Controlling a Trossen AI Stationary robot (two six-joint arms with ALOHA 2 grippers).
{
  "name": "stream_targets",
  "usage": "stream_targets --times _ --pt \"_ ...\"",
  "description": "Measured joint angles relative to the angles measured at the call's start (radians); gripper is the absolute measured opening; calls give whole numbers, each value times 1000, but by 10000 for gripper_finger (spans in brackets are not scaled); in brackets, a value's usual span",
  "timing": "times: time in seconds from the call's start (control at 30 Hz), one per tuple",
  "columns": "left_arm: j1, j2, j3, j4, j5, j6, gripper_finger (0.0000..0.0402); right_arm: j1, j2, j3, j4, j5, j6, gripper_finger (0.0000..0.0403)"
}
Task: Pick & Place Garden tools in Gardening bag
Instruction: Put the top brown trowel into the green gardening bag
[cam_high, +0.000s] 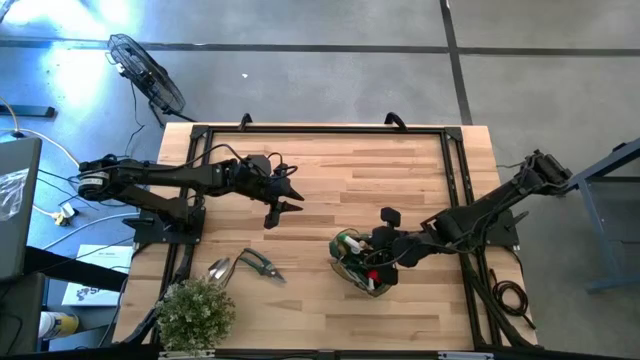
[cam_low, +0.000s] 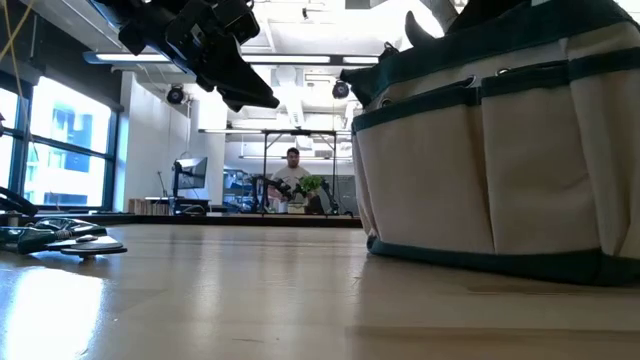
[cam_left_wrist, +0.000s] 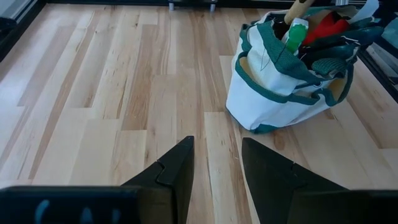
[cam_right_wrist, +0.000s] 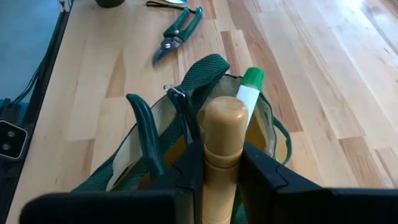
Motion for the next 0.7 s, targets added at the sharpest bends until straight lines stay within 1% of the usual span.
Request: stream_targets --times 0.3,0.47,0.7 --pt "0 0 0 1 -1 0 129 0 19 2 -2 -5 26 60" --pt "0 0 0 1 -1 -6 129 -13 54 7 -40 -4 84 60" --pt "0 0 0 0 1 -6 129 -11 66 4 18 -43 46 60"
